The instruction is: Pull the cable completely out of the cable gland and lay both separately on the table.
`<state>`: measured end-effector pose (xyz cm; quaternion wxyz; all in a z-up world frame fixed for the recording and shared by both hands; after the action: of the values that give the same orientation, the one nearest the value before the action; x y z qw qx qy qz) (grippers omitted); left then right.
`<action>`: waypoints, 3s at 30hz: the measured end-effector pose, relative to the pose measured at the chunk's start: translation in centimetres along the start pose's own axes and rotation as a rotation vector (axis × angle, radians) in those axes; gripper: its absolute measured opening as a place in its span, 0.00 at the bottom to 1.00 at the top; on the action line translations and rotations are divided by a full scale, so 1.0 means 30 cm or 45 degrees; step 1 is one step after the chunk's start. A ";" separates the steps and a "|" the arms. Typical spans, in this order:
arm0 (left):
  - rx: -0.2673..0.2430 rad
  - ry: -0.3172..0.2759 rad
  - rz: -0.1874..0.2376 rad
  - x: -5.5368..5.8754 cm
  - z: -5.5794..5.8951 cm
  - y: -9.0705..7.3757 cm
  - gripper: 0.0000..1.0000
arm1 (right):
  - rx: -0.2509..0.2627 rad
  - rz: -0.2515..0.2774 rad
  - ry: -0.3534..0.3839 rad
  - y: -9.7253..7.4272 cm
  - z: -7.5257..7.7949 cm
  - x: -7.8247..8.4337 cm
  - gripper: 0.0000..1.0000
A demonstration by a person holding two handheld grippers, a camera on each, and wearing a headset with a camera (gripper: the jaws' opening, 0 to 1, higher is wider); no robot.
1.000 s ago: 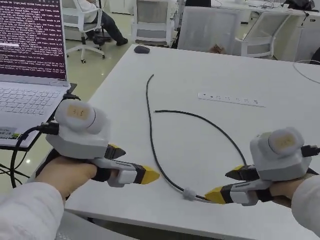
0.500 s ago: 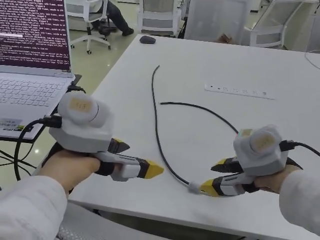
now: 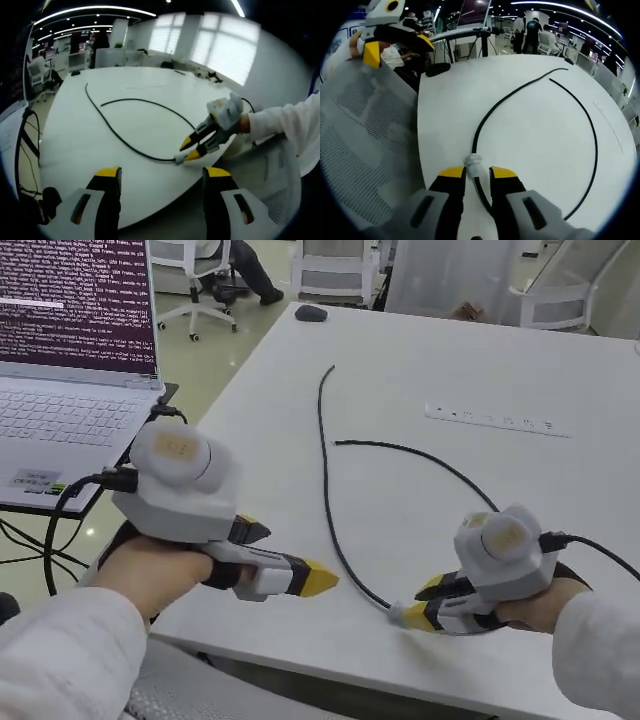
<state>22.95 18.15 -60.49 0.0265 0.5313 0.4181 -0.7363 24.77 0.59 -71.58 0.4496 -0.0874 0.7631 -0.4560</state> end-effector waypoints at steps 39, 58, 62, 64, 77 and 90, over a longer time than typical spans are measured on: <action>0.119 0.179 0.185 -0.080 0.073 0.005 0.52 | -0.095 0.151 -0.263 -0.231 -0.131 -0.125 0.12; 0.466 0.420 0.539 -0.219 0.274 -0.051 0.33 | -0.155 0.383 -0.723 -0.510 -0.379 -0.292 0.12; 0.542 0.424 0.603 -0.236 0.306 -0.076 0.24 | -0.133 0.402 -0.828 -0.541 -0.399 -0.302 0.12; 0.563 0.440 0.613 -0.239 0.318 -0.080 0.21 | -0.127 0.408 -0.854 -0.549 -0.411 -0.304 0.12; 0.622 0.423 0.665 -0.268 0.334 -0.132 0.16 | -0.164 0.486 -0.763 -0.575 -0.440 -0.331 0.13; 0.647 0.494 0.867 -0.322 0.353 -0.201 0.15 | -0.529 0.660 -0.159 -0.666 -0.428 -0.354 0.14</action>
<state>16.16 11.32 -48.27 0.0573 0.7559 0.0236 -0.6518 15.58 2.93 -47.37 0.5689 -0.0082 0.8076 -0.1550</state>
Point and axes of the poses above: the centre of the closed fingertips' face, and the gripper's own axes: y roughly forward along the fingers, z roughly to its right, x roughly out of its underside, the point moved 4 cm from there along -y, roughly backward along the fingers, and after that the axes turned 11 degrees about y, right-handed, at the moved point
